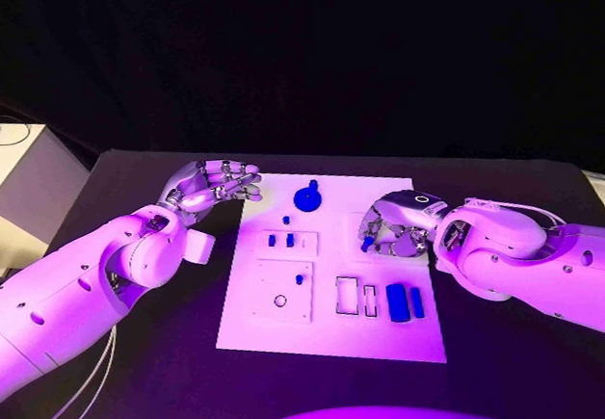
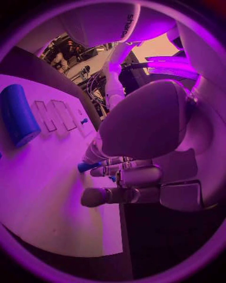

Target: Assemble the parts on the task board

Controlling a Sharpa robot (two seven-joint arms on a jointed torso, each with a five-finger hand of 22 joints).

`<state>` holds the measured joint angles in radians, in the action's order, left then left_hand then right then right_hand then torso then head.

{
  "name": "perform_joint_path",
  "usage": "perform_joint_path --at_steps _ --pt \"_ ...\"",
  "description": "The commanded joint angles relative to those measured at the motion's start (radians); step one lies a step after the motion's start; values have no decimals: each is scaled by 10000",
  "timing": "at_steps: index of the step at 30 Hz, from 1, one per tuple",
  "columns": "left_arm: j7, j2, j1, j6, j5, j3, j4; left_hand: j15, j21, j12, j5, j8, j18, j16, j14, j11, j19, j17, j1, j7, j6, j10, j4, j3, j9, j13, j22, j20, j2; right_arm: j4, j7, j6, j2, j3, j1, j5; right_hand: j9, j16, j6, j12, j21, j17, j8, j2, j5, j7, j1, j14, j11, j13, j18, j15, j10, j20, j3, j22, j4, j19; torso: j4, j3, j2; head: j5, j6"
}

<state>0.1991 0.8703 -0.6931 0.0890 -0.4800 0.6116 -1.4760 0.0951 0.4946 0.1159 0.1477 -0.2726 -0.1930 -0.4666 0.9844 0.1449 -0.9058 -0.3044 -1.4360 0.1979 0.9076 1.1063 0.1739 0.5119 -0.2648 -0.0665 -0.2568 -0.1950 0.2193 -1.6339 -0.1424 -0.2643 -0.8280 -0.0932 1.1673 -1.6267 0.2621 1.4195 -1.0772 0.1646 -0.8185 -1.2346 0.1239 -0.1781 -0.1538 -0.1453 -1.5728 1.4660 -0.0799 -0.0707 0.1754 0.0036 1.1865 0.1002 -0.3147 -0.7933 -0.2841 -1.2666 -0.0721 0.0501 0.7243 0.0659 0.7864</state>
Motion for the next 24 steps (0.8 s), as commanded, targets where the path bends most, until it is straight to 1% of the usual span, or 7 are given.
perform_joint_path --at_steps 1,6,8,10,14,18,24 --pt "27 -13 6 -182 17 6 -20 60 -66 -56 12 45 137 44 38 43 -14 -25 -46 69 38 43 -13 -51 12 -17 12 -50 -55 -41 50 -11 2 -1 -20 -114 35 67 -152 -143 -83 -41 80 -1 256 36 94 352 71 -36 -195 -112 297 -70 -550 -109 30 -49 2 -5 2 -6 10" --pt "19 -20 6 -191 17 6 -20 60 -66 -56 12 45 137 44 38 43 -14 -25 -46 69 38 43 -13 -51 12 -17 12 -50 -55 -90 83 -211 9 -1 -48 -14 132 120 -382 -237 -240 -149 222 -16 265 129 159 383 169 -100 -222 -189 646 -136 -1079 -315 175 -116 1 -4 4 -10 13" --pt "19 -23 6 -191 17 6 -20 60 -66 -56 12 45 137 44 38 43 -14 -25 -46 69 38 43 -13 -51 12 -17 12 -50 -55 -101 60 -342 9 -1 -56 2 195 161 -509 -233 -349 -230 314 61 315 182 121 405 222 -141 -237 -232 807 -169 -1271 -438 297 -165 3 -4 3 -11 20" --pt "18 -25 6 -192 17 6 -20 60 -66 -56 12 45 137 44 38 43 -14 -25 -46 69 38 43 -13 -51 12 -17 12 -50 -55 -113 5 -567 5 0 -65 16 274 190 -580 -262 -430 -288 402 136 504 210 103 420 264 -186 -252 -270 954 -211 -1527 -539 478 -194 2 -3 -1 -11 22" --pt "18 -32 7 -192 16 6 -18 60 -66 -56 12 45 137 44 38 43 -14 -25 -46 69 38 43 -13 -51 12 -17 12 -50 -55 -153 -117 -1037 -20 1 -74 88 405 219 -577 -352 -520 -342 504 147 504 219 247 434 285 -249 -270 -289 1089 -242 -1845 -664 725 -215 -2 -1 -4 -13 21" --pt "17 -41 8 -199 16 6 -9 60 -66 -56 12 45 137 44 38 43 -14 -25 -46 69 38 43 -13 -51 12 -17 12 -50 -55 -324 -199 -1434 -120 13 -75 389 600 223 -482 -535 -561 -351 618 -40 -11 190 586 431 271 -339 -270 -287 1179 -255 -2280 -770 1141 -179 5 -3 -10 1 16" --pt "16 -51 9 -205 16 6 34 59 -71 -64 14 48 135 57 44 42 -18 -40 -51 67 42 45 -11 -51 16 -17 15 -51 -66 -800 -268 -1610 -336 119 27 864 644 225 -465 -577 -566 -357 645 -67 -59 184 676 432 267 -361 -267 -285 1195 -255 -2367 -792 1236 -164 3 1 -16 21 6"
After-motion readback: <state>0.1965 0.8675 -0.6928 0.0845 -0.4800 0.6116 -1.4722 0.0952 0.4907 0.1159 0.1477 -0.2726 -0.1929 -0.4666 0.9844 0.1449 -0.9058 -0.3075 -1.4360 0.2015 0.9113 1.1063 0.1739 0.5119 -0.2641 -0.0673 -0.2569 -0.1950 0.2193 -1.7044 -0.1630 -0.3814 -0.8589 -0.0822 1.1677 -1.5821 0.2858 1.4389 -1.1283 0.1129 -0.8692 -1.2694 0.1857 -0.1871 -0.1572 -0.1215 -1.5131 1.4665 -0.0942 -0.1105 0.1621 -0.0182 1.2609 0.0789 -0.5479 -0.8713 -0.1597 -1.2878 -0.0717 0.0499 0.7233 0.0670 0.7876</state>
